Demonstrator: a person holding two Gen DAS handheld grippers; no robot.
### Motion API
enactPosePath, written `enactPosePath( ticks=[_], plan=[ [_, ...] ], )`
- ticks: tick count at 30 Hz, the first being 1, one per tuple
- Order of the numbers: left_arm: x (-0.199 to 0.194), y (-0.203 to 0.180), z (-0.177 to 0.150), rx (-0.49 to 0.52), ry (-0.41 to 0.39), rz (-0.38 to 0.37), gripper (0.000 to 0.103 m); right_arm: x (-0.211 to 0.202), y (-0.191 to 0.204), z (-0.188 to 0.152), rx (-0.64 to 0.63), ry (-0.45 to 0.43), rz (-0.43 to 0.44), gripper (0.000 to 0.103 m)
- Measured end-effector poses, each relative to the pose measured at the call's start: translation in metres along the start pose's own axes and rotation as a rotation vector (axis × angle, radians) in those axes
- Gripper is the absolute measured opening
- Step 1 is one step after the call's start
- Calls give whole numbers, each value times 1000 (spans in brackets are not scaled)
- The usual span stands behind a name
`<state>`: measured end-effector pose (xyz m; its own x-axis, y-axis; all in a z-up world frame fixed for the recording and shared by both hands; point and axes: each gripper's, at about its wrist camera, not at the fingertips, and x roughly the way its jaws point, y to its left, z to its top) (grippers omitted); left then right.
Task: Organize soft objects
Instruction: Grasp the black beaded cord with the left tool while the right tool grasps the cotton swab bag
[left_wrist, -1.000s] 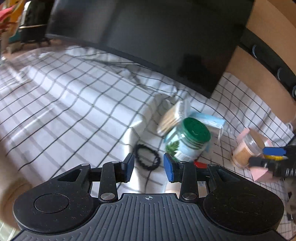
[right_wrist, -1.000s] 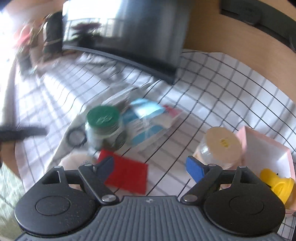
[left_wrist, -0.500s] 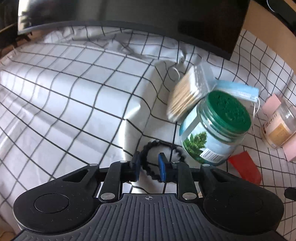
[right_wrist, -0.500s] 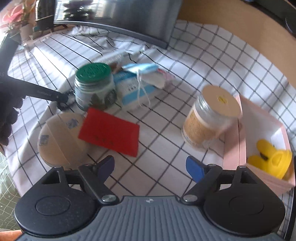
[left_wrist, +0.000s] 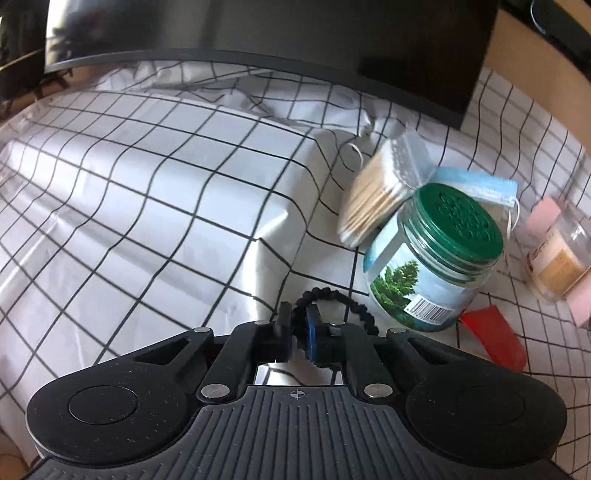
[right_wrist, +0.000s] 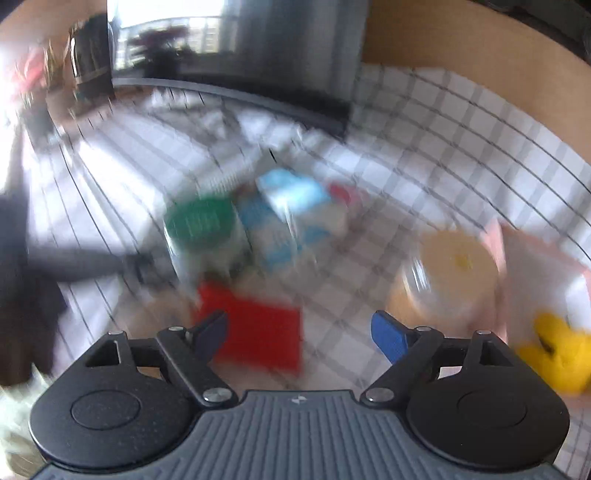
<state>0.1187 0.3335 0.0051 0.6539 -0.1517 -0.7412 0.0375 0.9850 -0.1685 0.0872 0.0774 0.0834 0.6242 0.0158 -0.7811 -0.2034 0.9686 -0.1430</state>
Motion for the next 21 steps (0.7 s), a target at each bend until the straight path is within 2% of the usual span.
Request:
enactPosePath(
  ticks=[3, 6, 8, 11, 13, 16, 18, 21],
  plan=[
    [-10, 7, -1, 2, -27, -19, 10, 13, 5, 63, 68, 61, 62, 85],
    [-24, 14, 0, -19, -64, -42, 10, 51, 22, 120, 117, 149, 142, 85],
    [-33, 21, 1, -39, -88, -54, 10, 79, 37, 142, 104, 178, 117, 85],
    [-47, 34, 2, -66, -125, -60, 10, 118, 55, 154, 105, 245, 75, 79],
    [-53, 44, 2, -90, -138, -57, 10, 136, 64, 153, 109, 287, 47, 65],
    [-59, 60, -3, -145, -143, -64, 9, 155, 71, 146, 117, 346, 1, 55],
    [-61, 68, -8, -168, -144, -66, 10, 156, 78, 139, 106, 354, 11, 49],
    [-60, 78, -15, -205, -136, -75, 10, 154, 98, 135, 16, 366, 67, 48]
  ],
)
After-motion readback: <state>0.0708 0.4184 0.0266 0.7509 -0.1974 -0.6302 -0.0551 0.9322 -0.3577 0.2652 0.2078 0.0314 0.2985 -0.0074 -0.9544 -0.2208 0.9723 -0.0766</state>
